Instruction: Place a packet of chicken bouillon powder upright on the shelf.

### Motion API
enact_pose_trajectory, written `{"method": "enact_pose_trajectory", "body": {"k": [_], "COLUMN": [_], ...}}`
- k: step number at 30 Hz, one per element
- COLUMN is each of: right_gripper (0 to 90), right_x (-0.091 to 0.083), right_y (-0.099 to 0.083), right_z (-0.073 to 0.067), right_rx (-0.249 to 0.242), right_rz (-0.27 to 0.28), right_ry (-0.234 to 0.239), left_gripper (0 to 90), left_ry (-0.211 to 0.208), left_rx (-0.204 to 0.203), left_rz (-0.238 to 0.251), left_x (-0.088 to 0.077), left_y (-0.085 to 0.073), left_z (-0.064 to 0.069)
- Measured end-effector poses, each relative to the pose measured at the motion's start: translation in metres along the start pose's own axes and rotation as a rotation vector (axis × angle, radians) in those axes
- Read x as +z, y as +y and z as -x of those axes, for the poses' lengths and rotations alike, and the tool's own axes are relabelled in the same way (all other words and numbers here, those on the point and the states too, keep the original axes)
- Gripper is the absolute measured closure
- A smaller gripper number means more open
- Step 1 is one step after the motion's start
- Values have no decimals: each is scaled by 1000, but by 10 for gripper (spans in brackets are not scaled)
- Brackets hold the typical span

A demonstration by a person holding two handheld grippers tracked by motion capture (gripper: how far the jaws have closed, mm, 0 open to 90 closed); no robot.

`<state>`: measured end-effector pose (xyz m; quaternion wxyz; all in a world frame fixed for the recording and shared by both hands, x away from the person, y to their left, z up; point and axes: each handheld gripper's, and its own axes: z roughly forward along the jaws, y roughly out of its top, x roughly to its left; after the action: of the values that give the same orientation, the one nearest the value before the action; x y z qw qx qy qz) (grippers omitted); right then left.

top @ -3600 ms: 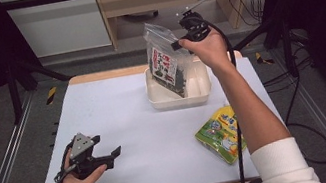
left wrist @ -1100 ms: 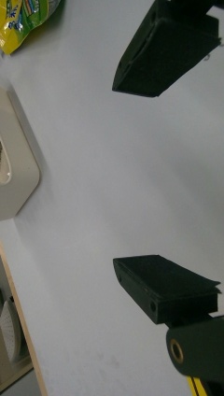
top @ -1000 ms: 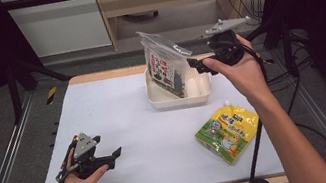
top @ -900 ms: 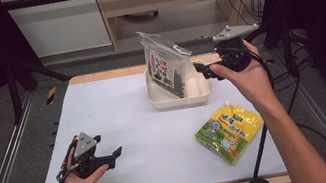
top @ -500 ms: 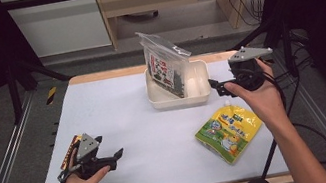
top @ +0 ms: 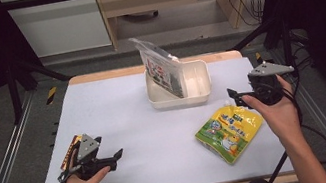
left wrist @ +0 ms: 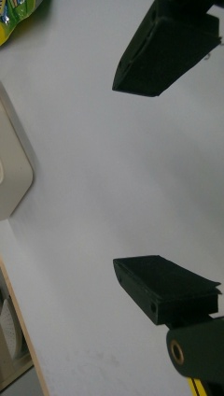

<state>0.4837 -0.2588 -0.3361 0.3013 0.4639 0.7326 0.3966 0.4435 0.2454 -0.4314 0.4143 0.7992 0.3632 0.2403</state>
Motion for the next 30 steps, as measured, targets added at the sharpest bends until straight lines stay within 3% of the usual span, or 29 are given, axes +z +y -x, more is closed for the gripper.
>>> {"method": "enact_pose_trajectory", "body": {"k": [8, 14, 22, 30], "right_gripper": [277, 306, 420, 431], "right_x": [7, 13, 19, 24], "right_y": [-41, -61, -87, -113], "right_z": [12, 20, 31, 39], "right_rx": [72, 120, 181, 233], "right_rz": [-55, -88, -144, -196], "right_ry": [-10, -32, -60, -98], "left_gripper": [122, 122, 122, 122], "left_ry": [3, 3, 3, -1], "left_rx": [0, -1, -3, 6], "left_rz": [1, -2, -5, -13], "left_x": [1, -1, 0, 0], "left_y": [-1, -2, -3, -5], "left_z": [1, 0, 0, 3]}}
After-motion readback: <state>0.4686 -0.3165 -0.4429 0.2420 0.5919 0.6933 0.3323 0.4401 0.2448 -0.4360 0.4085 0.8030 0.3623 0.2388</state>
